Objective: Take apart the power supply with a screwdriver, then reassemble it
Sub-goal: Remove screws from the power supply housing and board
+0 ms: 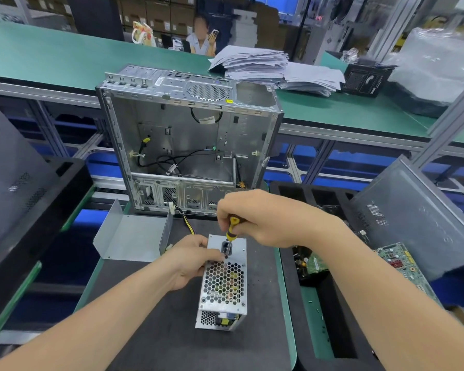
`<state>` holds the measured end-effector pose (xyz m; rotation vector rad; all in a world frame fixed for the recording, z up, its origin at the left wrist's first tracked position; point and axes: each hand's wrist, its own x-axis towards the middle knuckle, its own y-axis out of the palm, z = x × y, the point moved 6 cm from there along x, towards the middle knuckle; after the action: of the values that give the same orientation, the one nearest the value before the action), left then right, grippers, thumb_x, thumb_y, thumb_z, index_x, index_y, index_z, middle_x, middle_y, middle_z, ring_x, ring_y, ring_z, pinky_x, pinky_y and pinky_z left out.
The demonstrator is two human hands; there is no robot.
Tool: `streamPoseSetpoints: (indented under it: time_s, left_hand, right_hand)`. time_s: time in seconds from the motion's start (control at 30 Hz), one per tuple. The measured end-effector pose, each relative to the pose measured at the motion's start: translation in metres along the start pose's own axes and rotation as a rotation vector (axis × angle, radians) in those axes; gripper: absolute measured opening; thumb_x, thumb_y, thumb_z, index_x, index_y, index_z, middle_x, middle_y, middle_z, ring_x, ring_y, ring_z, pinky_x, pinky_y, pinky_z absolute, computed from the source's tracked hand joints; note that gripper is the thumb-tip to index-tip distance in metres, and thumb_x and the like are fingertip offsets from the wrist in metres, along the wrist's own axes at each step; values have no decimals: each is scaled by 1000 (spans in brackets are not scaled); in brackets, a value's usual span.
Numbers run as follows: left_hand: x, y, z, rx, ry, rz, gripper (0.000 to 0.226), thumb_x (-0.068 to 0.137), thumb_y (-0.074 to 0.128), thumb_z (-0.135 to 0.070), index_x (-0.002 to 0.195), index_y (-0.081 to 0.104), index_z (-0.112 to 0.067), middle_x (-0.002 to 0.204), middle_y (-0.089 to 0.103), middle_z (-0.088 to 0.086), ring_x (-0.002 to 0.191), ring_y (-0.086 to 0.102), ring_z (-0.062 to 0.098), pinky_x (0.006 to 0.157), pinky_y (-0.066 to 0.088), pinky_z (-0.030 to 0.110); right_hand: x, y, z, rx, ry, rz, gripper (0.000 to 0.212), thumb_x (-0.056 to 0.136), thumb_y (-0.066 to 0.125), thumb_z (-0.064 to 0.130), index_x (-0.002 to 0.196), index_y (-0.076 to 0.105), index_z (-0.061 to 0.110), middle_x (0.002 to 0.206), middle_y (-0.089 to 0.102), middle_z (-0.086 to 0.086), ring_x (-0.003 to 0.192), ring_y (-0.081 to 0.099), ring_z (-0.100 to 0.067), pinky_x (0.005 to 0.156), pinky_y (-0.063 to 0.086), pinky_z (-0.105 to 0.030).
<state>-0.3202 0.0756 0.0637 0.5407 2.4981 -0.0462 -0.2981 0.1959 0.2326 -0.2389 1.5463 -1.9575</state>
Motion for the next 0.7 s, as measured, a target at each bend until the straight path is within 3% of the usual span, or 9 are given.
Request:
streamPoseSetpoints:
  time_s: [0.1, 0.17, 0.23, 0.3, 0.4, 0.5, 0.57, 0.63, 0.7]
  left_hand:
    - [1, 0, 1, -2, -10, 0, 16, 92, 70, 5, 96, 58, -6, 73, 69, 9, 47, 61, 8, 47, 50, 20]
    - [2, -1, 1, 1, -9, 1, 17, 92, 71, 4, 96, 58, -6, 72, 70, 8, 47, 62, 7, 46, 49, 19]
    - [2, -1, 1, 1, -9, 4, 17, 92, 71, 4, 96, 58, -6, 70, 72, 6, 49, 64, 8, 47, 49, 19]
    - [3, -2, 2, 6, -7, 5, 18, 91, 72, 3, 92, 58, -8, 70, 73, 6, 51, 65, 8, 48, 50, 19]
    - [3, -3, 3, 4, -3, 14, 15, 91, 73, 2, 95, 60, -6, 77, 76, 9, 58, 69, 12, 53, 53, 23]
    - [3, -3, 2, -9, -2, 16, 16, 92, 72, 2, 101, 60, -4, 76, 76, 9, 60, 71, 13, 54, 54, 24]
    - [3, -3, 2, 5, 4, 7, 18, 91, 73, 2, 100, 59, -5, 69, 73, 5, 53, 67, 9, 49, 51, 21]
    - [4, -2, 2, 20, 8, -2, 20, 90, 74, 2, 103, 59, -4, 73, 71, 7, 50, 62, 7, 47, 47, 19]
    - [5, -2, 3, 13, 7, -7, 21, 90, 74, 3, 106, 60, -3, 76, 72, 10, 48, 62, 7, 45, 46, 17]
  right_hand:
    - [4, -3, -5, -35, 43, -59, 5, 101, 67, 22, 102, 63, 22, 96, 64, 8, 90, 58, -11, 78, 51, -35]
    - [8, -3, -6, -115, 88, -119, 24, 102, 64, 44, 101, 59, 21, 83, 63, 6, 82, 60, -16, 67, 49, -36]
    - [12, 0, -8, -204, 157, -204, 45, 100, 56, 61, 93, 57, 17, 69, 53, 3, 72, 57, -22, 54, 38, -34]
    - [14, 3, -9, -251, 227, -284, 64, 95, 50, 75, 76, 56, 14, 59, 48, 2, 63, 53, -23, 50, 31, -31]
    - [15, 2, -9, -343, 347, -378, 81, 89, 34, 87, 53, 48, 16, 51, 46, 1, 53, 52, -21, 50, 36, -30]
    - [14, 2, -11, -271, 308, -355, 75, 97, 32, 79, 66, 61, 17, 68, 56, 1, 64, 58, -23, 56, 41, -33]
    - [12, 5, -8, -155, 143, -240, 45, 104, 43, 64, 97, 64, 25, 98, 55, 7, 81, 61, -18, 67, 46, -37]
    - [6, 8, -5, -41, -1, -112, 11, 104, 54, 40, 113, 54, 32, 111, 47, 12, 87, 59, -11, 75, 49, -37]
    - [2, 9, -6, 18, -65, -52, 19, 100, 57, 20, 114, 50, 30, 111, 51, 12, 88, 56, -7, 76, 50, -34]
